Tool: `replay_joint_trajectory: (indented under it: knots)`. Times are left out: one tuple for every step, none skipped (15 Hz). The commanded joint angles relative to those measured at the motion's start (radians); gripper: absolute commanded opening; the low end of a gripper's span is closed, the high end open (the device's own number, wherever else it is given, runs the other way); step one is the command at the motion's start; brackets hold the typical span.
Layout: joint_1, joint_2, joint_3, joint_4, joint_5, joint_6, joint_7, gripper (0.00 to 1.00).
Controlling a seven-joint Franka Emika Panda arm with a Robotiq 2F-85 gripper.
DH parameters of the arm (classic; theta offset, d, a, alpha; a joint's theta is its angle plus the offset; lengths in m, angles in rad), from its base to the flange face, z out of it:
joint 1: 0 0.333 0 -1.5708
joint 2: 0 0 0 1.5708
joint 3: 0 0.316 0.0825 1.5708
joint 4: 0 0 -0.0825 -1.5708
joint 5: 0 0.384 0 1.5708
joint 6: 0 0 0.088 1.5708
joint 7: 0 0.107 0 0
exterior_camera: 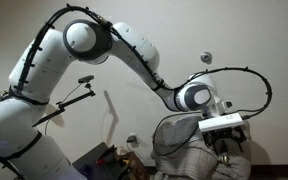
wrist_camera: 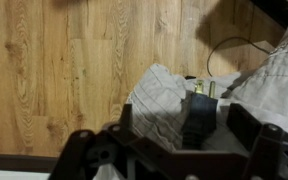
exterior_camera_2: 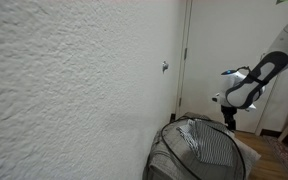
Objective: Untangle the wire
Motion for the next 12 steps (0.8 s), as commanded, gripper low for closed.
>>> replay_joint_trajectory:
  knots:
    - [0.016,-0.011,-0.008,-0.002,-0.007,-0.01,-0.01,0.65]
    - [0.018,-0.011,-0.01,-0.002,-0.008,-0.01,-0.009,0.58]
    - [0.019,-0.013,-0.009,-0.002,-0.007,-0.01,-0.009,0.51]
    - [0.021,-0.016,-0.011,-0.005,-0.009,-0.009,-0.008,0.42]
    - [0.023,-0.018,-0.012,-0.007,-0.011,-0.008,-0.008,0.35]
    - [0.027,-0.022,-0.016,-0.009,-0.013,-0.008,-0.004,0.27]
    - [0.03,-0.026,-0.019,-0.011,-0.015,-0.008,-0.001,0.2]
    - [0.032,-0.035,-0.022,-0.019,-0.017,-0.006,0.001,0.12]
    - [0.035,-0.043,-0.026,-0.025,-0.019,-0.006,0.005,0.07]
    - [0.037,-0.059,-0.029,-0.037,-0.021,-0.007,0.008,0.08]
    - [0.042,-0.074,-0.036,-0.049,-0.026,-0.002,0.012,0.08]
    - [0.051,-0.093,-0.048,-0.067,-0.033,0.004,0.02,0.08]
